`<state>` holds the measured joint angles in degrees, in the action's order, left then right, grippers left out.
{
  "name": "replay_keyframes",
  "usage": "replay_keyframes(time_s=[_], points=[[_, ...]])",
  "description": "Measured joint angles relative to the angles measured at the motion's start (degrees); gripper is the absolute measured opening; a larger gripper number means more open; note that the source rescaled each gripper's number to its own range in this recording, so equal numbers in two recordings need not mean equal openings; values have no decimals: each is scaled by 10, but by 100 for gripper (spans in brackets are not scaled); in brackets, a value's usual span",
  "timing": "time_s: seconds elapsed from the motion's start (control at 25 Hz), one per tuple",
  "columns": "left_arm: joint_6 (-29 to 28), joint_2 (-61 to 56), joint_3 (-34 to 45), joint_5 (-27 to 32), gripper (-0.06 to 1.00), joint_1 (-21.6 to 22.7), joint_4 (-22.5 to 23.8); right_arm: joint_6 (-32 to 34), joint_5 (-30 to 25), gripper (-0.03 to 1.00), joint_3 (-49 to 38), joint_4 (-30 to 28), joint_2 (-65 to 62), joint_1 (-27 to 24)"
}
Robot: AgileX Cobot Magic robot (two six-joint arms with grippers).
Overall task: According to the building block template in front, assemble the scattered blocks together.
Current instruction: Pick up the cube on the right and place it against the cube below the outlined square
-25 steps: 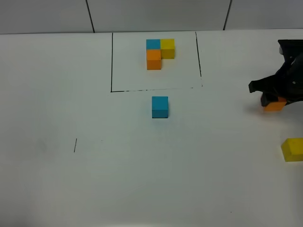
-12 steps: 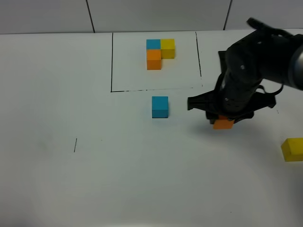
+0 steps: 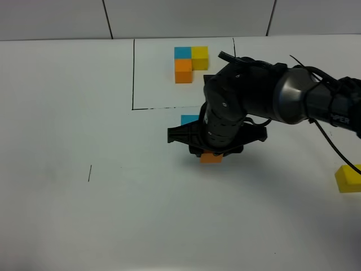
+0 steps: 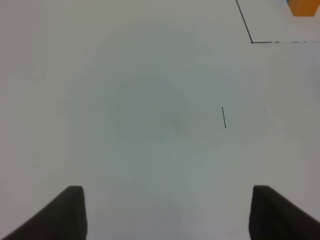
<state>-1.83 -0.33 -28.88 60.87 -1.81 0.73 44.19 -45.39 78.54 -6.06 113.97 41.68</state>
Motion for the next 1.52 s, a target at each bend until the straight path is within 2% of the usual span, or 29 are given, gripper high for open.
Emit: replay_keyframes(time_s=[0.32, 0.8, 1.52], points=[[0, 0, 0, 0, 47, 0, 0, -5, -8, 0, 61, 25, 64, 15], [-1, 0, 0, 0, 47, 0, 0, -7, -9, 0, 101, 14, 105, 21], [-2, 0, 0, 0, 47, 0, 0, 7, -2, 0, 117, 12, 133, 9]])
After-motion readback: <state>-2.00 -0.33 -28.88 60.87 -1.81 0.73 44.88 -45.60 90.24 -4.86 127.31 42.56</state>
